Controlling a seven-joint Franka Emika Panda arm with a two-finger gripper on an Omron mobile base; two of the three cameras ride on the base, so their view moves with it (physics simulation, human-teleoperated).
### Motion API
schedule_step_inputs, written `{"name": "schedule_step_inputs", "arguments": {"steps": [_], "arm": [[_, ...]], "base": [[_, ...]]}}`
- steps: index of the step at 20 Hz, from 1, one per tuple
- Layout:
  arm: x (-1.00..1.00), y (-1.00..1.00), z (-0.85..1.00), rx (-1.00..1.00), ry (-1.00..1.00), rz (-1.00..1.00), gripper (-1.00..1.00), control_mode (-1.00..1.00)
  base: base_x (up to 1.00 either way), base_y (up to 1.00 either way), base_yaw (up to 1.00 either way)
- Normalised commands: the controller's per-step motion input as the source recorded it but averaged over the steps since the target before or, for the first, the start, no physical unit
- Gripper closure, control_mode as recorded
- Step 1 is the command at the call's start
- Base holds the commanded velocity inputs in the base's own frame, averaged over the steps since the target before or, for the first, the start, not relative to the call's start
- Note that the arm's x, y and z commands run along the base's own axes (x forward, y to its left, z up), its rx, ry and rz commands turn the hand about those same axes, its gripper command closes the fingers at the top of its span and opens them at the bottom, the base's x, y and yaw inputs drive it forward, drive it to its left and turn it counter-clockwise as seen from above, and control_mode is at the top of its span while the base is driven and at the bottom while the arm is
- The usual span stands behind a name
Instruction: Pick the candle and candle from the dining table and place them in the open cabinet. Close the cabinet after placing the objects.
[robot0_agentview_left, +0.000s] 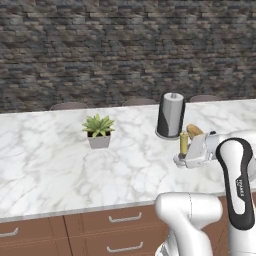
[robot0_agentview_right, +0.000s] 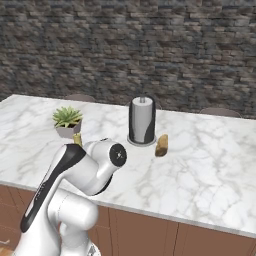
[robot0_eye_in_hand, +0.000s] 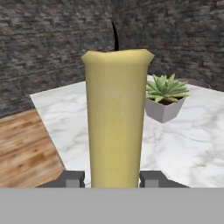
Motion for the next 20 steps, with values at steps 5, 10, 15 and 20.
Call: {"name": "schedule_step_inputs", "arguments": {"steps": [5, 10, 15, 20], "arm": [[0.00, 0.00, 0.00, 0.00, 0.00, 0.00, 1.00, 1.00], [0.00, 0.00, 0.00, 0.00, 0.00, 0.00, 1.00, 1.00], [0.00, 0.00, 0.00, 0.00, 0.00, 0.00, 1.00, 1.00], [0.00, 0.00, 0.00, 0.00, 0.00, 0.00, 1.00, 1.00]], "base": [[-0.46, -0.06, -0.02], [-0.49, -0.07, -0.09], [-0.48, -0.12, -0.14], [-0.24, -0.14, -0.54]]}}
